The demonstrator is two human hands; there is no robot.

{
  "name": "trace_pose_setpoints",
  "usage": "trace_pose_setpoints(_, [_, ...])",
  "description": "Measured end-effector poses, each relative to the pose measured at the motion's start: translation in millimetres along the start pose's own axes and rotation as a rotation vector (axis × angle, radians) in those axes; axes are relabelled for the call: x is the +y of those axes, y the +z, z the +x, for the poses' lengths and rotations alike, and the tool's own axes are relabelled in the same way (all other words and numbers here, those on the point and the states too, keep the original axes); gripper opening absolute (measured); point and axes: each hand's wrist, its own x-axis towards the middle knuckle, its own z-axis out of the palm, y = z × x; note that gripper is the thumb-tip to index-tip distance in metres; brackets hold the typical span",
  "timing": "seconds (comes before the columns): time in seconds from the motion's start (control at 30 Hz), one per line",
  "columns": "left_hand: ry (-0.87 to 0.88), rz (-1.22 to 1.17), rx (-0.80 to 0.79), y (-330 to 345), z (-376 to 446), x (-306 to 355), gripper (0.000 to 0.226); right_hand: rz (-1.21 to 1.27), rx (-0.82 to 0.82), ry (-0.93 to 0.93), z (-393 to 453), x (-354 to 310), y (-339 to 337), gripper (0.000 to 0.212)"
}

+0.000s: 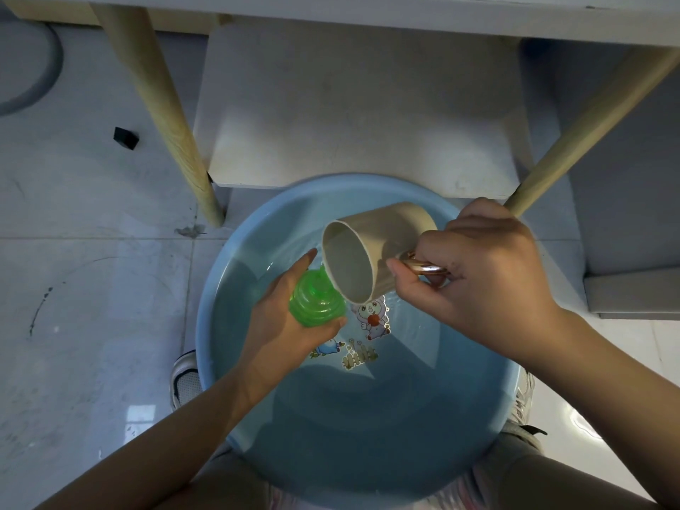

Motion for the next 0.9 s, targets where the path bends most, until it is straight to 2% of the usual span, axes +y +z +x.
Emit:
trace_pose_setpoints(0.5, [0.0,0.015,0.016,-1.4,-1.9,3.4,0.074,0.007,0.016,-0.084,2.2,-0.1,-2.0,0.037])
trace_pose_setpoints(0.9, [-0.011,0.027,0.0,-2.0,-1.0,5.4,0.073,0.014,0.044,-0.111,2.6,-0.5,-0.3,0.034])
